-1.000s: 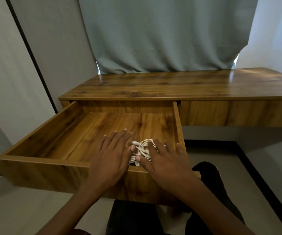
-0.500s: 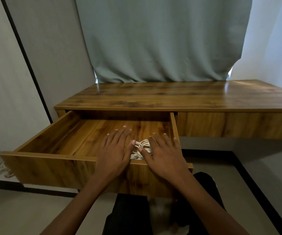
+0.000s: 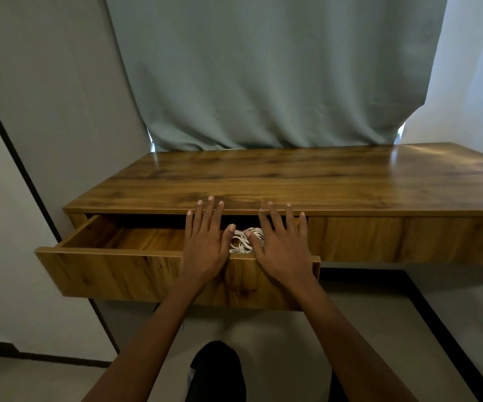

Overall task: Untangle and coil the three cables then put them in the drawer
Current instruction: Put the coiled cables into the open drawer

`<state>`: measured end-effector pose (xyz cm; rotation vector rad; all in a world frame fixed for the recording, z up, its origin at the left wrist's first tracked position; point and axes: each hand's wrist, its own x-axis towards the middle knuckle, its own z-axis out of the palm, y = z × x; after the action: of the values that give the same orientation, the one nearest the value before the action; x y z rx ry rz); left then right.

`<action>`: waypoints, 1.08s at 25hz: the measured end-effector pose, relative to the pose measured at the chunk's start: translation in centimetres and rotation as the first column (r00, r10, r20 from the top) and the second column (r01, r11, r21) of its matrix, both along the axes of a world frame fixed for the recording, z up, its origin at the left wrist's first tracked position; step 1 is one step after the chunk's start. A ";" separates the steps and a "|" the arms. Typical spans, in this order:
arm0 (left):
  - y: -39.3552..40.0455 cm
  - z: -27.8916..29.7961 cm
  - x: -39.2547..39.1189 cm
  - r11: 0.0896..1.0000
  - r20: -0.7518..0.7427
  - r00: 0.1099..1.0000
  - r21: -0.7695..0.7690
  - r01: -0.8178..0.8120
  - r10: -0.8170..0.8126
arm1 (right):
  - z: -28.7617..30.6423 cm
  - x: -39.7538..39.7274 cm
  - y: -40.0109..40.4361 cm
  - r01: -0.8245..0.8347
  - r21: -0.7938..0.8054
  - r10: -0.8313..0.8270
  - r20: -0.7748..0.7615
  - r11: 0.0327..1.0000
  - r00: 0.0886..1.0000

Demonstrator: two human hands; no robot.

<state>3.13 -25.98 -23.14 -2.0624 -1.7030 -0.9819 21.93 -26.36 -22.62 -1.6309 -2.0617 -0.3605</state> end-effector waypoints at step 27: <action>13.1 -15.0 -0.5 0.969 -0.153 0.987 0.246 -0.014 0.053 | -19.0 2.9 13.4 -0.036 0.416 0.006 0.073 0.909 0.997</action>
<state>2.62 -12.85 -38.12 -1.8924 -1.4533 -0.9376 24.80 -12.93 -41.66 -1.3496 -1.8832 -0.8022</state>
